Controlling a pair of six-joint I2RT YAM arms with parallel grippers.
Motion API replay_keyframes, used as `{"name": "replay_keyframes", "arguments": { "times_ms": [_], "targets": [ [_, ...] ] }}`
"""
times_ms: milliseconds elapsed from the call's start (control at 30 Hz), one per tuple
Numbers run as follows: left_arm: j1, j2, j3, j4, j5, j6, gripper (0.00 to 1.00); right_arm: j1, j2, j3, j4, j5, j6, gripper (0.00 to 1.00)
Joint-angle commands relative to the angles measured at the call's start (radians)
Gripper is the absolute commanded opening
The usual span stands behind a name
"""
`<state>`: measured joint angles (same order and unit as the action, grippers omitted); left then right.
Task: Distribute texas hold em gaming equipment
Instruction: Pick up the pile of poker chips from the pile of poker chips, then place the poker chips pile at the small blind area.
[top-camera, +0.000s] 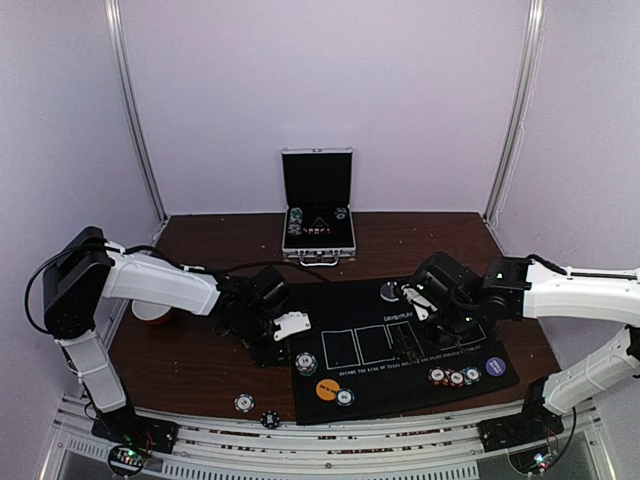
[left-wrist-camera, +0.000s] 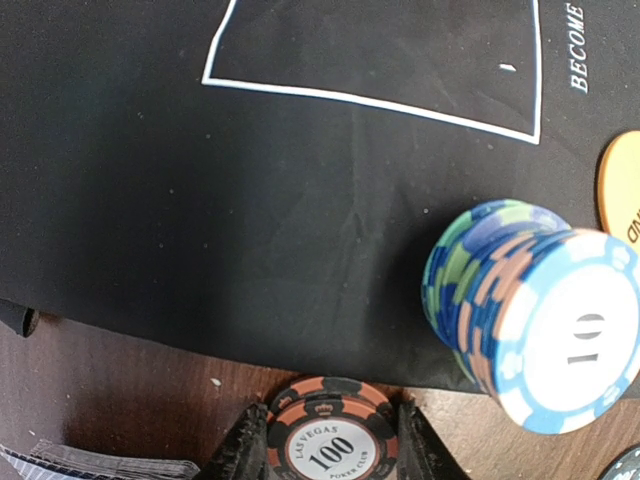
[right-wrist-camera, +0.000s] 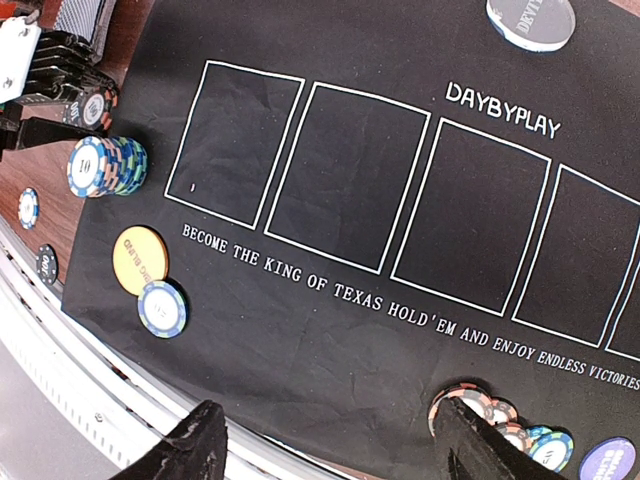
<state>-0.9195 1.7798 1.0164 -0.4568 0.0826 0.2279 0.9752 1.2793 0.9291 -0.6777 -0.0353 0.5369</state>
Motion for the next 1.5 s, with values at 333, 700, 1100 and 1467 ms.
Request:
{"name": "replay_keyframes", "arguments": {
  "times_ms": [333,700,1100,1467],
  "targets": [
    [0.001,-0.090,0.027,-0.078,-0.129,-0.096,0.00,-0.003,-0.008,0.018,-0.017,0.003,-0.006,0.73],
    [-0.001,-0.209,0.092,-0.159,-0.105,-0.120,0.00,-0.009,-0.028,0.019,-0.012,0.011,-0.001,0.74],
    [-0.295,-0.088,0.416,-0.202,-0.076,-0.193,0.00,-0.266,-0.157,-0.045,-0.007,0.024,0.009,0.74],
    [-0.470,0.493,0.958,-0.176,-0.080,-0.159,0.00,-0.516,-0.271,-0.069,-0.028,0.083,-0.066,0.75]
  ]
}}
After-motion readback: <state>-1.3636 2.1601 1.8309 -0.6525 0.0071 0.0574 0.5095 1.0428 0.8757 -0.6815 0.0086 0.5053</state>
